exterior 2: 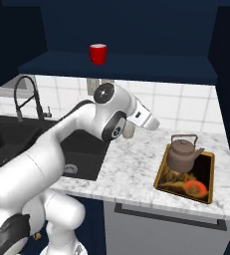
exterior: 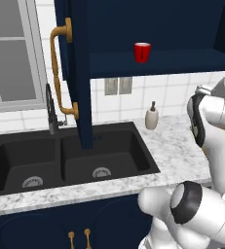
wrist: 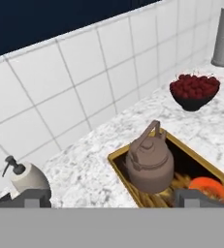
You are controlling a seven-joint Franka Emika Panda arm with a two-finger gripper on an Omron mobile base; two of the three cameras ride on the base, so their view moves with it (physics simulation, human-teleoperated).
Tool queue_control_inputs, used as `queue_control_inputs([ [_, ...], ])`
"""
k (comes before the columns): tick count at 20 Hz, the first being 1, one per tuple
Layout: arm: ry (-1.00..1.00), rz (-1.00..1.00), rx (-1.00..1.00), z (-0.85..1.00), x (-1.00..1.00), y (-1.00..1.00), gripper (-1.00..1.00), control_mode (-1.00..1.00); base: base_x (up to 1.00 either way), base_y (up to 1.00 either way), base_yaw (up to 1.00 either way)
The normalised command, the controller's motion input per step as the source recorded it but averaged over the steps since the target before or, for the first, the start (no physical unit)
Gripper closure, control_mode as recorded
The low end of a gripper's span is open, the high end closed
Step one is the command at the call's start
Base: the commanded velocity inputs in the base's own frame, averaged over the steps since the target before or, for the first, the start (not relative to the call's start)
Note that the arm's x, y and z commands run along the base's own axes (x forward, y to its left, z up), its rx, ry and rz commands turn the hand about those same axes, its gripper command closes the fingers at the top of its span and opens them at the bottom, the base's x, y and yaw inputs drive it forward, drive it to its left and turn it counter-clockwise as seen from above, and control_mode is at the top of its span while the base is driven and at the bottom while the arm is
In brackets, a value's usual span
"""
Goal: Pick the kettle from the counter and place it on the tray. Then pick the mug from the cabinet and place it on the tray. Then close the cabinet doors.
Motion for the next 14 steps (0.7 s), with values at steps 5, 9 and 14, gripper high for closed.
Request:
queue_control_inputs([
  [5, -0.03, 0.26, 0.03, 1.0, -0.69, 0.39, -1.0, -1.0, 0.0, 0.0, 0.0],
  [9, 0.02, 0.14, -0.02, 0.16, -0.13, 0.17, -1.0, -1.0, 0.0, 0.0, 0.0],
  [14, 0.0, 0.02, 0.03, 0.36, 0.0, 0.24, -1.0, -1.0, 0.0, 0.0, 0.0],
])
